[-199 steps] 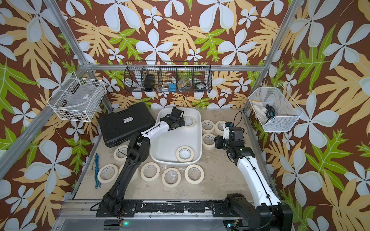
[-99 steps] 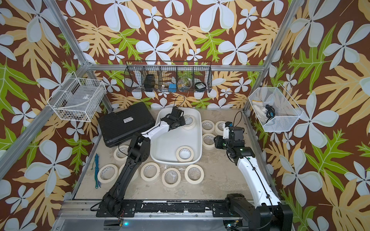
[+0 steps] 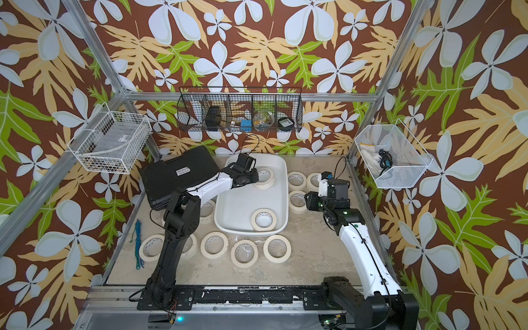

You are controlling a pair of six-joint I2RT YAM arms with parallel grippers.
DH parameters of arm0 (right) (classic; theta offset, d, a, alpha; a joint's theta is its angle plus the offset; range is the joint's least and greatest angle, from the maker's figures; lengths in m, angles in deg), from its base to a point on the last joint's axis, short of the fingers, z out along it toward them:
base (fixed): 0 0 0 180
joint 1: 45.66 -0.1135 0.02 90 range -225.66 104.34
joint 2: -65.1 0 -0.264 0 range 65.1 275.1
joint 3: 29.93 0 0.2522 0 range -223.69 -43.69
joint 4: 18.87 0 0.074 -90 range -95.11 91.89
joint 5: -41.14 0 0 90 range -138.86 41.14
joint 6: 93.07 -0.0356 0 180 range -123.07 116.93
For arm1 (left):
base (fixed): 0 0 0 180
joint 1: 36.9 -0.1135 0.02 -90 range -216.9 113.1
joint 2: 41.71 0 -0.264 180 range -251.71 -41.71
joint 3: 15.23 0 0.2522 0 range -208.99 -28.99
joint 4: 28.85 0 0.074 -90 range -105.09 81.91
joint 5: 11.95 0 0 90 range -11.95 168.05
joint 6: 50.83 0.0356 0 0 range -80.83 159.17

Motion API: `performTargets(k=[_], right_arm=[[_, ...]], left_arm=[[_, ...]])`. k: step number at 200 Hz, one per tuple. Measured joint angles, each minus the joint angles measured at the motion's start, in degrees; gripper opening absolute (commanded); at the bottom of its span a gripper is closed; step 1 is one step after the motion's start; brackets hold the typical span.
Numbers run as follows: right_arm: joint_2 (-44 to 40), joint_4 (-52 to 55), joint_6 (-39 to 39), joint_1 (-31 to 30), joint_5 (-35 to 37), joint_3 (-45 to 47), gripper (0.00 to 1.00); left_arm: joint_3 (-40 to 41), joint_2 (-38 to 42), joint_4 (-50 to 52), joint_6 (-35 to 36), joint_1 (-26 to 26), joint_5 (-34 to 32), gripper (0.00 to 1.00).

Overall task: Take out the art tape in the storage box
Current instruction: Pick up the art tape from the storage box.

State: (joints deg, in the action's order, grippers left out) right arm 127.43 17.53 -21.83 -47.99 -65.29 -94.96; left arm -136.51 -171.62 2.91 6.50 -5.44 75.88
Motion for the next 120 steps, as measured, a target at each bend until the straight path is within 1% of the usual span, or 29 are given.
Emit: performTargets(k=[23, 46, 76, 120], right_arm=[[0.4, 0.1, -0.4, -1.2, -0.3, -1.7, 0.41], [1.7, 0.2, -0.8, -3.2, -0.6, -3.7, 0.41], [3.1, 0.5, -2.0, -6.8, -0.3, -5.3, 0.41], [5.2, 0.3, -3.9, -13.0, 0.7, -6.1, 0.42]], left_arm=[[5.8, 6.2, 0.7, 1.4, 1.4, -2.5, 0.09], [11.5, 12.5, 1.6, 2.8, 3.8, -4.7, 0.09], [18.3, 19.8, 3.2, 3.7, 7.5, -8.2, 0.09], [27.6, 28.5, 4.3, 3.8, 12.5, -10.7, 0.09]])
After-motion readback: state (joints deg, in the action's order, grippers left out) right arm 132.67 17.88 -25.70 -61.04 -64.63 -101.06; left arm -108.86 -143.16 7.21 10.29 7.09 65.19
